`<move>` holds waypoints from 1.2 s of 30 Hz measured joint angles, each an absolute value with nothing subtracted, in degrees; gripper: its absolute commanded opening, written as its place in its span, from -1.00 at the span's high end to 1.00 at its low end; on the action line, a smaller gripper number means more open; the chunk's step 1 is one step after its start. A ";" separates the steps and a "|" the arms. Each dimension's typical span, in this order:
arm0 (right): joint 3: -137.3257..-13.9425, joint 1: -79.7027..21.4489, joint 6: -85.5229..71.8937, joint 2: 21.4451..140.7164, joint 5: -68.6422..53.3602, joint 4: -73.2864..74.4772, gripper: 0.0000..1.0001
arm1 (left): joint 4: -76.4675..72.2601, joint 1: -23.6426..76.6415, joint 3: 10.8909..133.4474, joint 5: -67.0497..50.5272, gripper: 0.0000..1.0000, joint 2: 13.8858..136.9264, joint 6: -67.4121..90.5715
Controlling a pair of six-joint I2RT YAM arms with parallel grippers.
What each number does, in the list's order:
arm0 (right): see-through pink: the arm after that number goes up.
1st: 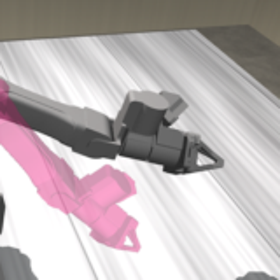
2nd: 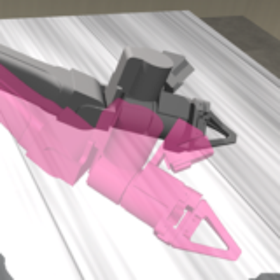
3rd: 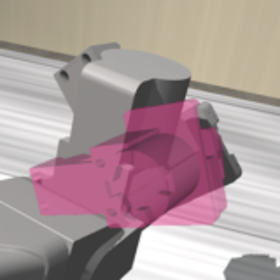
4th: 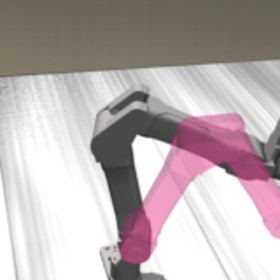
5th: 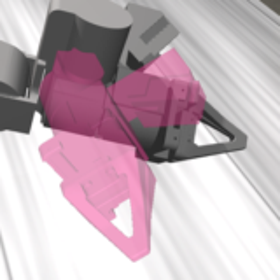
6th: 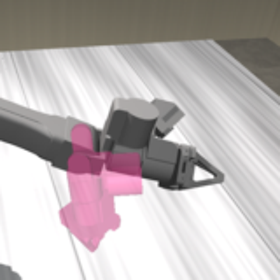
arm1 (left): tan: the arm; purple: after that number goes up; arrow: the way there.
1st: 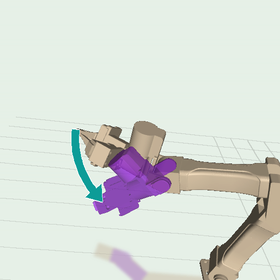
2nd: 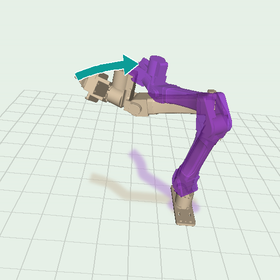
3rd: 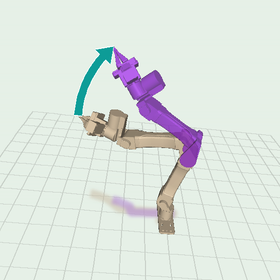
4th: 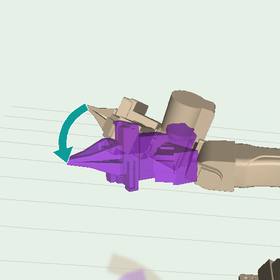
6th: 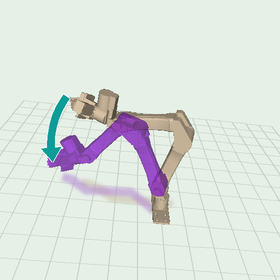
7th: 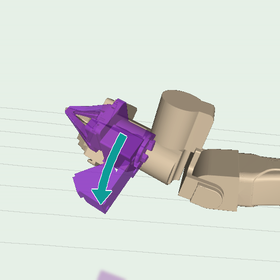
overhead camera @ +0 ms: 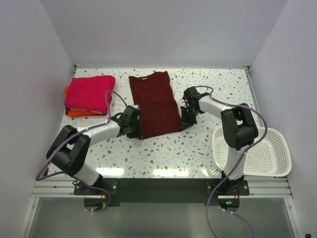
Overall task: Fold and stack the t-shirts
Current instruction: Fold the tshirt
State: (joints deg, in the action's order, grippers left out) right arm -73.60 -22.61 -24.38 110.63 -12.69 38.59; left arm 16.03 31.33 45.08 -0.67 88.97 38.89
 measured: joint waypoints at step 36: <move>-64.27 -24.36 -17.93 82.91 -14.52 62.48 1.00 | 36.07 44.38 42.78 -9.54 1.00 64.69 47.27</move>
